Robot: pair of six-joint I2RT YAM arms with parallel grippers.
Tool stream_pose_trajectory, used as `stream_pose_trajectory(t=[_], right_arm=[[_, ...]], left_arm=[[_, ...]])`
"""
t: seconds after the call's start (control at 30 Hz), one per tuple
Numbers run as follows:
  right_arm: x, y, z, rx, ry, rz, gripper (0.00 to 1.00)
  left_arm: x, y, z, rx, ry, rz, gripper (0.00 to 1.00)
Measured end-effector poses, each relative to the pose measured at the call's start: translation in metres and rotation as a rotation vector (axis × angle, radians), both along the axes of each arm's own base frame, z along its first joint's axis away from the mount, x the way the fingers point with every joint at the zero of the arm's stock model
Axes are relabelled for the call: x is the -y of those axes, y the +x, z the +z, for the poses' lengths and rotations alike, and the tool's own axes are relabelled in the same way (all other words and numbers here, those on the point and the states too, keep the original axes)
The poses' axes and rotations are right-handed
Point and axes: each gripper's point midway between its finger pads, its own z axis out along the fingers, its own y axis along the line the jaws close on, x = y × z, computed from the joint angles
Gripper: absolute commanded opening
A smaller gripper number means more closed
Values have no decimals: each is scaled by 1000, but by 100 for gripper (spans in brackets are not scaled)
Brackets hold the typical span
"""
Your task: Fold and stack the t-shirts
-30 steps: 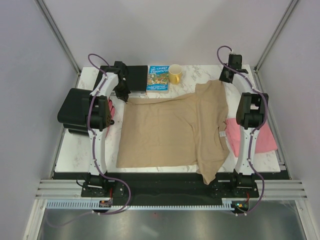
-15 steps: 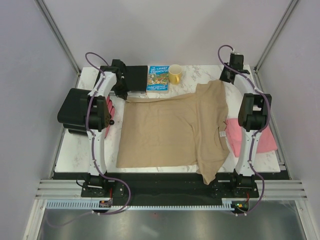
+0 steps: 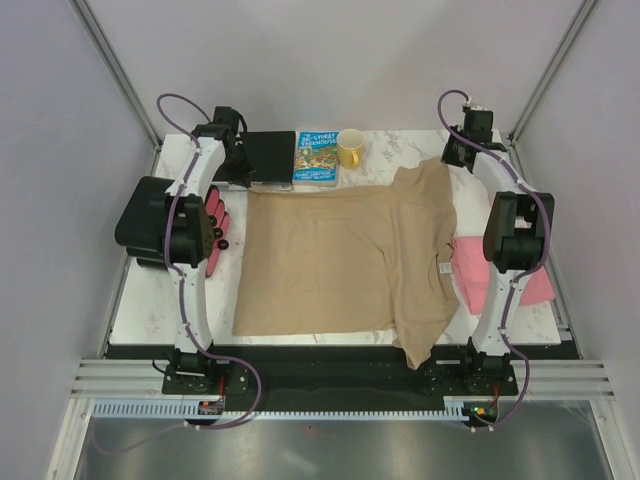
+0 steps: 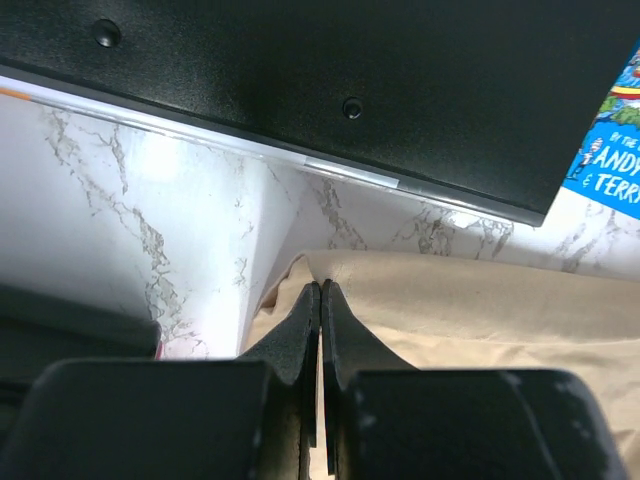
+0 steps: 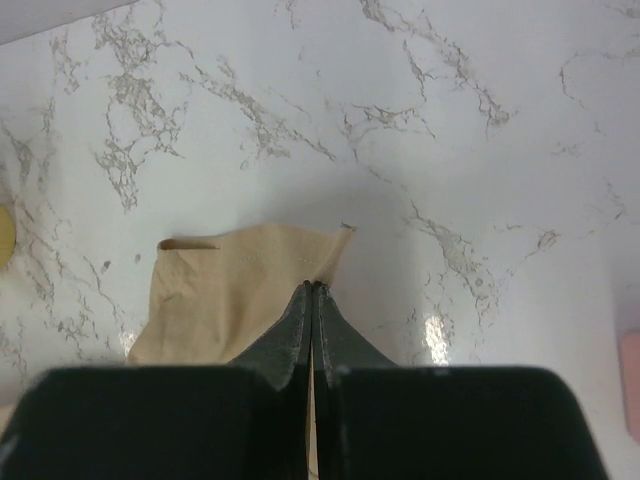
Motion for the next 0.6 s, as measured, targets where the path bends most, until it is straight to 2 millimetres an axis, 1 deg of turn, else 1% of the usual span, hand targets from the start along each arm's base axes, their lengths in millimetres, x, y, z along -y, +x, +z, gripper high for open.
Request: stream_pose_trajectory(t=[0.17,0.37,0.47,0.6], right_arm=[[-4,-12,14,17,-6,31,0],[-9,-32,23,22,-9,76,0],[-13,-43,26,21,-4,96,0],[-17,-54,32,31,6,119,0]], left_arm=[[-4,1,16,32,-6,13,2],[-11,2,37,76,-11,26,2],[-12,-1,44,84,-17,27,2],[-9,-6,47,84,-36,19,2]])
